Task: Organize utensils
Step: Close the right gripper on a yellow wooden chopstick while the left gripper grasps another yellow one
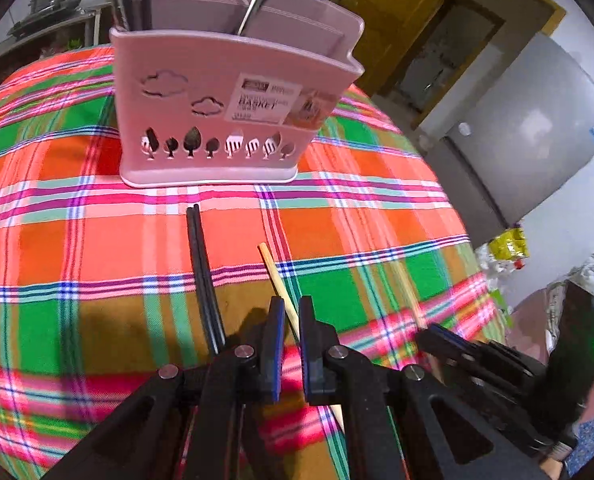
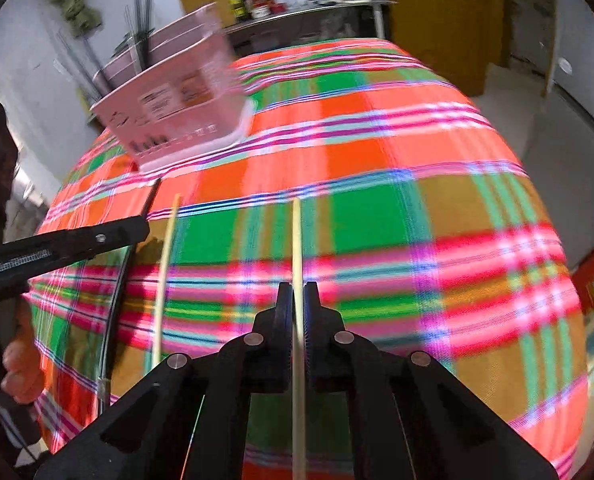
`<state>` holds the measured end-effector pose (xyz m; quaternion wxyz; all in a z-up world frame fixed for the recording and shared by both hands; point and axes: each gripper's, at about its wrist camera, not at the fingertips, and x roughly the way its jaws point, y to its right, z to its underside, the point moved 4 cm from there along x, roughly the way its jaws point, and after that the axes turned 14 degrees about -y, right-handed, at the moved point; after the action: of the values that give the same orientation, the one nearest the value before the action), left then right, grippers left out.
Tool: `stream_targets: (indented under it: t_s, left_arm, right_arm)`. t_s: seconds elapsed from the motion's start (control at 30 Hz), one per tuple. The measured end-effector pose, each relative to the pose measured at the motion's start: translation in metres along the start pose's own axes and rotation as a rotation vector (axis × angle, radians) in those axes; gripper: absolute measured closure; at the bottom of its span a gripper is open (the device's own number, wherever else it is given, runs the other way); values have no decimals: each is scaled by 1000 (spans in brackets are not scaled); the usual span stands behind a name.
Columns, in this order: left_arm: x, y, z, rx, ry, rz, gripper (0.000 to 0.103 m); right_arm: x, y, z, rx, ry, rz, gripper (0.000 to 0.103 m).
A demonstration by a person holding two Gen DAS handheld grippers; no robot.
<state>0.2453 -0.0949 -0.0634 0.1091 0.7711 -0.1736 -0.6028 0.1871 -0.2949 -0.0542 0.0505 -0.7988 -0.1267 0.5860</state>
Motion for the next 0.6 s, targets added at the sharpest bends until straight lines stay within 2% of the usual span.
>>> stream_targets:
  t_s: [0.03,0.07,0.1,0.2,0.3,0.6]
  left_arm:
    - [4,0,-3,-5,-4,-11,88]
    - [7,0,-5,-14,-7,-26,77]
    - [10,-2,-8,-23,-8,-36,73]
    - [15,-2,-15,-24,-1,-64,73]
    - [18,1,-22,-5,3,-87,73]
    - [27,16,-27,113,11,-90,73]
  right_arm:
    - [-2,4,1,9,0,5,97]
    - [-4,8,2,15,1,7,97]
    - [-5,10,3,16,4,5,97]
    - [-11,10,-1,-2,27,2,92]
    - [-12,12,-11,-9,35,2,92]
    - [10,15,-41,-30,-1,8,92]
